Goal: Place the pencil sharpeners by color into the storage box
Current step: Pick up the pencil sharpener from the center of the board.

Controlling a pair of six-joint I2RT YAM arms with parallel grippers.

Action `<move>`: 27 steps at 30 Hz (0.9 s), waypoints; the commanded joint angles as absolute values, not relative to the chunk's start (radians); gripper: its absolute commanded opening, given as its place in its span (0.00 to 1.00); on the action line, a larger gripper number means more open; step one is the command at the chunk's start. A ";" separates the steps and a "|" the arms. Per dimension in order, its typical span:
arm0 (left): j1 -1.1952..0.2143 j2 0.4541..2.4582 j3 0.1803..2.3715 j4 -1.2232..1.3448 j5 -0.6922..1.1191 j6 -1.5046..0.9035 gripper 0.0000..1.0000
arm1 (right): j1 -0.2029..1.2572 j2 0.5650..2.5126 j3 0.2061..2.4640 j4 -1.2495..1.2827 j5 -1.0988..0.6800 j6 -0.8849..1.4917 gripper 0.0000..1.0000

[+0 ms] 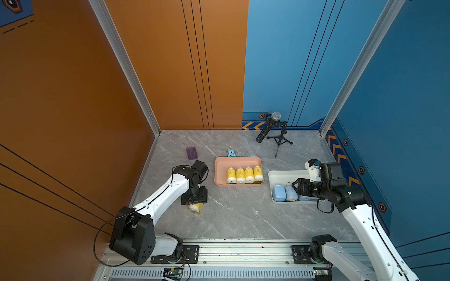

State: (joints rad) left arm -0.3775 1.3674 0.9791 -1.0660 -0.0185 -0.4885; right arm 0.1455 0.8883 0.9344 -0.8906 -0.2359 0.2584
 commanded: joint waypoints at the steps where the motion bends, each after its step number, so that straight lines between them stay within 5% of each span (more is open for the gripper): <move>1: -0.364 1.386 0.958 -1.050 0.007 -0.476 0.72 | 0.145 0.896 0.934 -0.920 -0.247 0.247 0.65; 21: -0.360 1.440 0.925 -1.028 -0.005 -0.505 0.58 | 0.145 0.888 0.936 -0.917 -0.250 0.246 0.65; 27: -0.365 1.437 0.918 -1.031 -0.012 -0.518 0.46 | 0.146 0.872 0.925 -0.916 -0.246 0.247 0.65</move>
State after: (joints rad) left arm -0.3714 1.4353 0.9329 -1.0279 -0.0143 -0.5079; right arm 0.1455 0.8894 0.9344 -0.8902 -0.2363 0.2584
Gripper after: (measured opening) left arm 0.489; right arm 0.652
